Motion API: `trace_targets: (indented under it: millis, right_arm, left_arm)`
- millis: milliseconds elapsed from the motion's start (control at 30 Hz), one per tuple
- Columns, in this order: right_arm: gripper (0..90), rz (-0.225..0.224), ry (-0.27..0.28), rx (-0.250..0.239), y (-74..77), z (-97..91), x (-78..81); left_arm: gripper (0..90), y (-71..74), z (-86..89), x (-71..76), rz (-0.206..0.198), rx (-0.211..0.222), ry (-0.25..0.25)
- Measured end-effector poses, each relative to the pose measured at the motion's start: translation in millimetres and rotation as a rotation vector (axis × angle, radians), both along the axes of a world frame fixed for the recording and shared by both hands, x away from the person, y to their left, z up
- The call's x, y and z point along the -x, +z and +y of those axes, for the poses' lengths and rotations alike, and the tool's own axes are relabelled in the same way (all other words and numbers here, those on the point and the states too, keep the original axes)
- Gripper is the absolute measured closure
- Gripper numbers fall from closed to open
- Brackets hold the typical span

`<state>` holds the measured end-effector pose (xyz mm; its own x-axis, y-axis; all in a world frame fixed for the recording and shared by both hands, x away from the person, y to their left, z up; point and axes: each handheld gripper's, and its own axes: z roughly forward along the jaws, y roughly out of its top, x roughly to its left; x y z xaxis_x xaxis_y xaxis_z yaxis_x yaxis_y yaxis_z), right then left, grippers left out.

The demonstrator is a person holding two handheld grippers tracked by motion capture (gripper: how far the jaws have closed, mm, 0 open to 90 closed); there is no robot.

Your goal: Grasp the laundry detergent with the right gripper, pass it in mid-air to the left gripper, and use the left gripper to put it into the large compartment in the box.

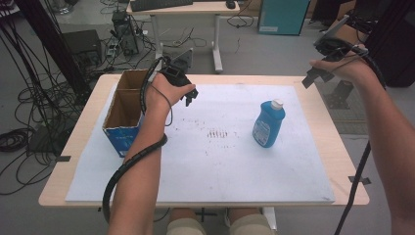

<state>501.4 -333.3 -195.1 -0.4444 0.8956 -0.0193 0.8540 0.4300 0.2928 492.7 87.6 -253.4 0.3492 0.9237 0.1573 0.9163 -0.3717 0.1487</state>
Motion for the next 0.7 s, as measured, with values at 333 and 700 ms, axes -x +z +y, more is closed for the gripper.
trace_targets:
  millis: [333,700]
  right_arm:
    - [8.4,-0.018,0.016,-0.005,5.2,-3.3,6.6]
    - [8.4,-0.018,0.022,-0.017,4.8,-4.0,14.9]
  left_arm:
    - [5.3,-1.7,-1.1,0.7,-0.001,-0.006,-0.004]
    - [5.3,-5.5,-6.4,4.4,0.0,-0.001,-0.031]
